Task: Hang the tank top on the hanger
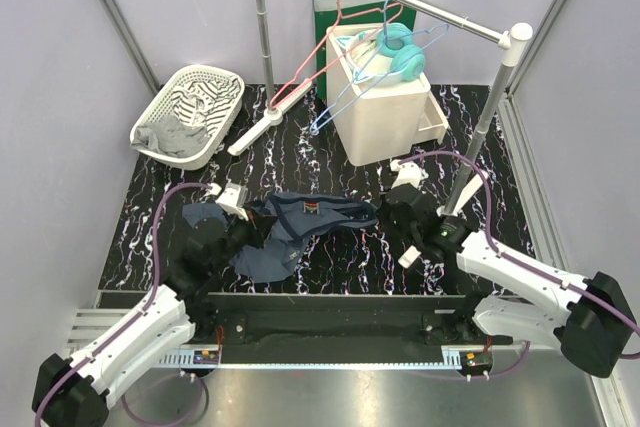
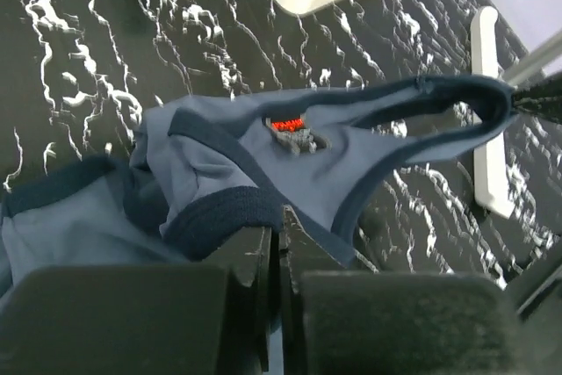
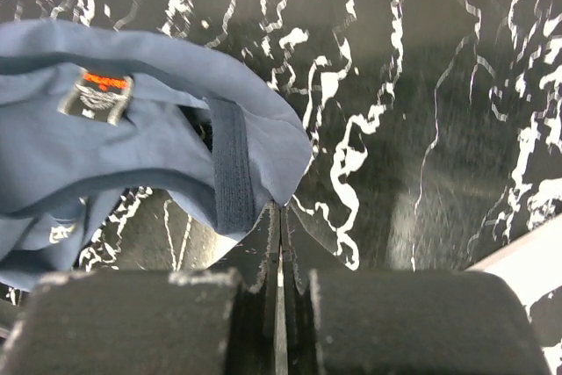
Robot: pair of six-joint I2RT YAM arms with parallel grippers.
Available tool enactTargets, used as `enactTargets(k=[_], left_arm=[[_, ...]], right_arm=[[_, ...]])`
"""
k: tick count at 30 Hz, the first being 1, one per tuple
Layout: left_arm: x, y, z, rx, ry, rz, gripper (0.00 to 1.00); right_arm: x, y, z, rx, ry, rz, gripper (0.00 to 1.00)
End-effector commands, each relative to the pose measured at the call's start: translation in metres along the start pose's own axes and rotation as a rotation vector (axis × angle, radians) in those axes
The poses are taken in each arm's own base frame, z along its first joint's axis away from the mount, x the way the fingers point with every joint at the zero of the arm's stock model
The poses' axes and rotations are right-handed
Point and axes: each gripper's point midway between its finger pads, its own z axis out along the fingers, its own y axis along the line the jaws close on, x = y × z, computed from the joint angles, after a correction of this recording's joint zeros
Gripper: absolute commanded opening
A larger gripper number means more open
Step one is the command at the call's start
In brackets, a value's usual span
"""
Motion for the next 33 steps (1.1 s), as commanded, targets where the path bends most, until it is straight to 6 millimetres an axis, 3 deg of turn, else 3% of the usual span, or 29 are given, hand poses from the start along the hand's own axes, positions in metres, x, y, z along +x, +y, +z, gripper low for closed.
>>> enactTargets(k=[1,3,4,6,7,14,20,26,33], left_arm=[[0.009,0.003,-0.008,-0.008,0.002,0.002,0.32],[0.023,0.003,-0.012,0.009,0.044,0.003,0.53],[0.021,0.003,-0.014,0.011,0.033,0.000,0.71],[0.026,0.008,-0.018,-0.014,0.039,-0.010,0.82],[0.025,0.012,-0.019,-0.040,0.029,-0.014,0.89],[0.016,0.026,-0.026,-0.138,0.000,-0.062,0.97],[0.016,0.030,-0.021,-0.147,-0.007,-0.023,0.98],[0.017,0.036,-0.017,-0.183,-0.001,-0.019,0.99],[0.014,0.037,-0.022,-0.178,-0.043,-0.030,0.99]], right_arm=[[0.007,0.003,0.002,-0.006,0.018,0.071,0.06],[0.012,0.001,0.002,0.002,0.036,0.072,0.14],[0.014,0.000,0.001,0.003,0.043,0.071,0.39],[0.014,0.002,-0.002,-0.016,0.047,0.061,0.64],[0.015,0.008,-0.005,-0.058,0.062,0.028,0.71],[-0.007,0.032,-0.034,-0.176,0.041,-0.006,0.77],[-0.058,0.050,-0.067,-0.270,-0.102,-0.003,0.77],[-0.151,0.059,-0.107,-0.243,-0.325,0.053,0.81],[-0.239,0.081,-0.139,-0.246,-0.506,0.086,0.83]])
